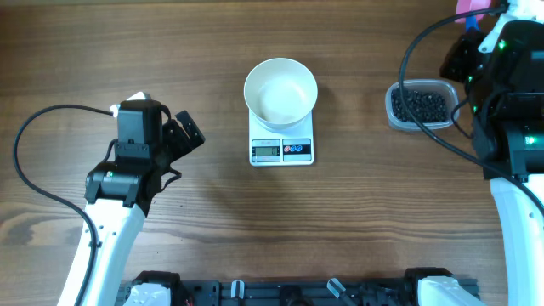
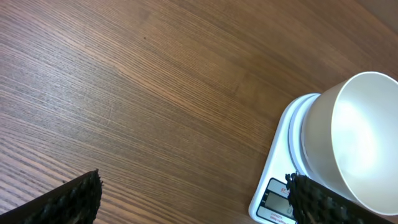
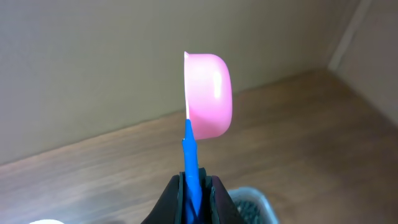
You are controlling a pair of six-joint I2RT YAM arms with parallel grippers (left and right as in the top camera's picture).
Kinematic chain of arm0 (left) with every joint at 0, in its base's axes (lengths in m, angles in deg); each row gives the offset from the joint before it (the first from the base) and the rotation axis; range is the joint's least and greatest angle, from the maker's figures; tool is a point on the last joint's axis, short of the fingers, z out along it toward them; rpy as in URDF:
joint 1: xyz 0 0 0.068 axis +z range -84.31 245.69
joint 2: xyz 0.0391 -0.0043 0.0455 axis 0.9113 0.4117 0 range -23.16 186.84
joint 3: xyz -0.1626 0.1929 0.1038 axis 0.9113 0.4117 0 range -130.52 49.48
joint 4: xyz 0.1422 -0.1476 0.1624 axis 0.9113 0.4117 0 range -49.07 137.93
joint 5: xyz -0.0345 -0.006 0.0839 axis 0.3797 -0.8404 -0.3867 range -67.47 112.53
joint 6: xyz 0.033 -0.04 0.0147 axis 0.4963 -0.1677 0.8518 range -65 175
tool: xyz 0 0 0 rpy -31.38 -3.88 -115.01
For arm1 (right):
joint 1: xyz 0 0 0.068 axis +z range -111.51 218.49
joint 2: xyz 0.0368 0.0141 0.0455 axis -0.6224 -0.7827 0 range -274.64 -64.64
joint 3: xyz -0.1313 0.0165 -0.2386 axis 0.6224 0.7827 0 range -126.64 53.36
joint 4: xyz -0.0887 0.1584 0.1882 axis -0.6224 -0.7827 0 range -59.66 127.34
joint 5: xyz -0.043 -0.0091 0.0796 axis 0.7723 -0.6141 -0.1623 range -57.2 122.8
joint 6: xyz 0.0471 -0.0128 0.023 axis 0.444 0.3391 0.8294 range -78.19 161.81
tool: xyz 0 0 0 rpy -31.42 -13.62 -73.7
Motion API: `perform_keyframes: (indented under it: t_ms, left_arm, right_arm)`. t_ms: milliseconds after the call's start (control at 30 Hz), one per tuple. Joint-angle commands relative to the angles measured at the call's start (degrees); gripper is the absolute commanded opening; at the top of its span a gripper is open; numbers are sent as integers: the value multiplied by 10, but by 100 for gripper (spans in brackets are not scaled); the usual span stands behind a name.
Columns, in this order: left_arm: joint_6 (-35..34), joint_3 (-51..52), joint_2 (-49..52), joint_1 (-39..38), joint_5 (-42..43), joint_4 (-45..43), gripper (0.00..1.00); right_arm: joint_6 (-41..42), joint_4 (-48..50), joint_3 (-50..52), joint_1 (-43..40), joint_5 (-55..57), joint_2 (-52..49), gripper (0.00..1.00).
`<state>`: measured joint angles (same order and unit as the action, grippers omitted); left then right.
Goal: Scoop item into bowl and weigh 150g on scale
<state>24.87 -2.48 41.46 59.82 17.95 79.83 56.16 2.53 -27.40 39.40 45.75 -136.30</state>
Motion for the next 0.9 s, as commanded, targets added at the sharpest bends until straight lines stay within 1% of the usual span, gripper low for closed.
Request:
perform_keyframes:
  t_ms: [0,267,467,633,800,867]
  left_arm:
    - [-5,2,0,4,1,0,100]
    - [-5,2,0,4,1,0,100]
    - [-5,2,0,4,1,0,100]
    - [-5,2,0,4,1,0,100]
    - [-5,2,0,4,1,0,100]
    - [-5,2,0,4,1,0,100]
  right_arm:
    - [108,-22,-11,-2,12,9,4]
    - [239,-94,-11,-2,12,7,4]
    - [323,-98,-11,-2,12,6,4]
    - [327,-74,-11,-2,19,6,4]
    - [317,-70,-11,-2,99,6,4]
    - [278,-67,-11,-2,125,6,4]
